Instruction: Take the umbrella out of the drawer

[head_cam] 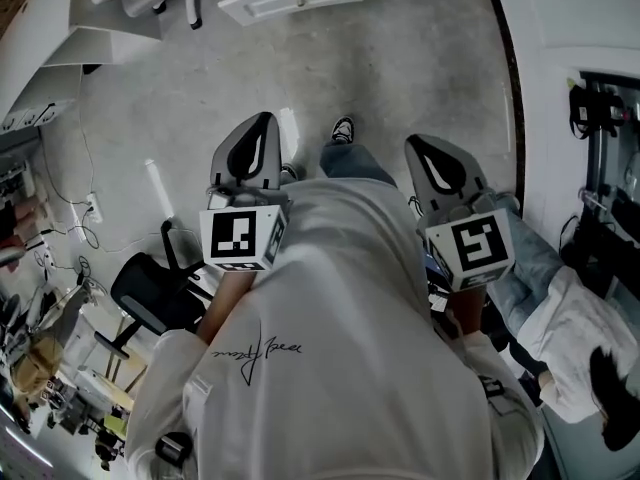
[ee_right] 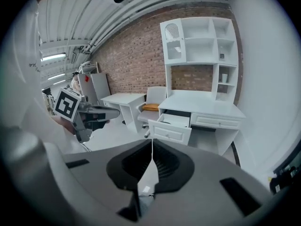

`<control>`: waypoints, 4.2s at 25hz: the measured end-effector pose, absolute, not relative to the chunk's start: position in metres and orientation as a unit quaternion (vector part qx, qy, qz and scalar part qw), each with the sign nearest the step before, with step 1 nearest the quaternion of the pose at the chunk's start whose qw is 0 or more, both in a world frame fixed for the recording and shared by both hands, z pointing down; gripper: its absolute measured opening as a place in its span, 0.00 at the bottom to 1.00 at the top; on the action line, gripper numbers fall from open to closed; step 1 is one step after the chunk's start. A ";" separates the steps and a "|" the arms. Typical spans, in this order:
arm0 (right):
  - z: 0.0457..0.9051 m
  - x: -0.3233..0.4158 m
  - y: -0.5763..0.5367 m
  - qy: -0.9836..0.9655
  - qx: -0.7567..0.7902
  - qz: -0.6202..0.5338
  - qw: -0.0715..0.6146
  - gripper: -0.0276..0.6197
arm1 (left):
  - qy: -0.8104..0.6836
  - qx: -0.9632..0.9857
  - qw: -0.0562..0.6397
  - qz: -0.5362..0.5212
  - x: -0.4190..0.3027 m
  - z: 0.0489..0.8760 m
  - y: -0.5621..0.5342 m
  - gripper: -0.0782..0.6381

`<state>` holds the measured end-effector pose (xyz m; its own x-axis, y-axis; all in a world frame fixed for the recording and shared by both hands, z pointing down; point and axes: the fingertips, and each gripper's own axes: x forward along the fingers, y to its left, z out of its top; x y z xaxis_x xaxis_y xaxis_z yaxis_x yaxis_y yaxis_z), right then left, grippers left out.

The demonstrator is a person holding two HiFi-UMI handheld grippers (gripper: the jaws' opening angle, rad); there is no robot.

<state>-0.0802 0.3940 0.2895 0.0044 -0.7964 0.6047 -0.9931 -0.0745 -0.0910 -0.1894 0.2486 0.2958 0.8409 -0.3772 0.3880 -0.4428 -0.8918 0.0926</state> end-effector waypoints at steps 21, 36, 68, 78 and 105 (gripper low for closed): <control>0.315 -0.021 0.349 -0.699 0.632 0.279 0.186 0.08 | -0.278 0.937 0.117 0.178 -0.154 0.292 0.224 0.13; 0.298 0.006 0.236 -0.719 0.616 0.254 0.196 0.08 | -0.284 0.941 0.113 0.146 -0.109 0.275 0.115 0.13; 0.303 0.030 0.066 -0.700 0.612 0.250 0.268 0.08 | -0.239 0.955 0.119 0.127 -0.066 0.272 -0.054 0.13; 0.299 0.058 0.047 -0.721 0.582 0.244 0.286 0.08 | -0.247 0.950 0.140 0.131 -0.041 0.278 -0.060 0.13; 0.338 0.101 0.000 -0.777 0.474 0.231 0.343 0.08 | -0.270 0.930 0.180 0.172 -0.007 0.307 -0.068 0.13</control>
